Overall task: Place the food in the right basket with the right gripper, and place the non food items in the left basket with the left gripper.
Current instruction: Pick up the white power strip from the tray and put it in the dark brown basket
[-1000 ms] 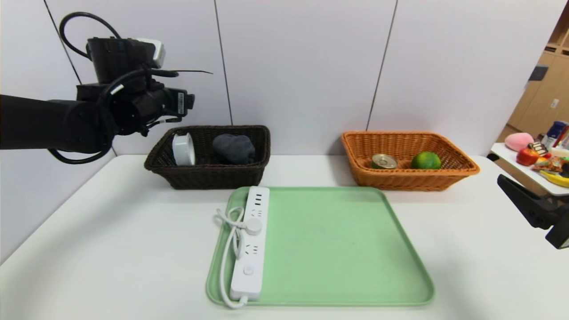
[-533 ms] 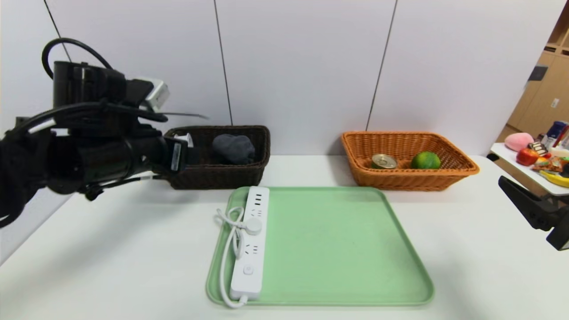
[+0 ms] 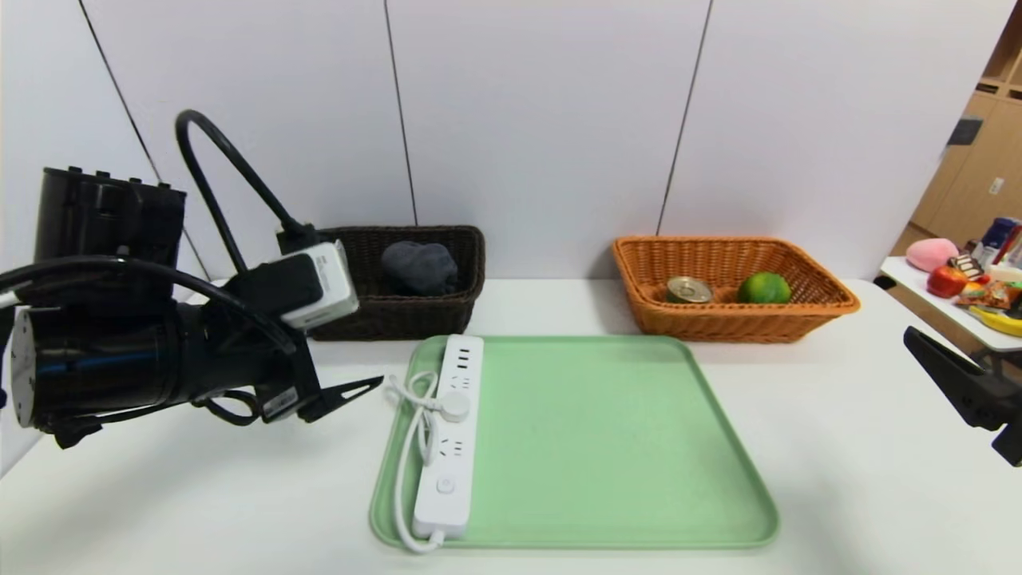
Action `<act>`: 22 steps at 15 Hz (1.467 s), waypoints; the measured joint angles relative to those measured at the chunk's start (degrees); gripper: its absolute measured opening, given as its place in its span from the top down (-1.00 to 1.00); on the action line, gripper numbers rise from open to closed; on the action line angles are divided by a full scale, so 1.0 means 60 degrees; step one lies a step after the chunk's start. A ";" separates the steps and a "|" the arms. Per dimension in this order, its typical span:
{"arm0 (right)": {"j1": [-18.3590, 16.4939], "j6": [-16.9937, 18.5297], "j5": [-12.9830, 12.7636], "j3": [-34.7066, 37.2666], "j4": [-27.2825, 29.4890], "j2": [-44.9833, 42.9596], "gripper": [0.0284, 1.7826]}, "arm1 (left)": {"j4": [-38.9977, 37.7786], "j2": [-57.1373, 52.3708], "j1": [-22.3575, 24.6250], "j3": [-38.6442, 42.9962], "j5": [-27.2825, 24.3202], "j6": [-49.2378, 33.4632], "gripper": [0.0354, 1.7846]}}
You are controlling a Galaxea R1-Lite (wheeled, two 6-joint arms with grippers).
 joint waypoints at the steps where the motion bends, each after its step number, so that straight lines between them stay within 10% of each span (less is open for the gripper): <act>1: 0.0000 -0.0012 0.0004 -0.0004 0.0004 -0.0030 -0.90 | 0.0018 0.0110 0.0006 0.0061 -0.0041 0.0839 -0.88; 8: 0.0012 0.0006 0.0102 -0.0114 0.0004 -0.0089 -0.90 | 0.0226 0.0528 -0.0041 0.0943 -0.0051 0.3269 -0.89; 22: 0.0026 0.0075 0.0116 -0.0226 0.0018 0.0043 -0.90 | -0.0670 0.1843 -0.0601 0.0445 0.0280 0.3228 -0.89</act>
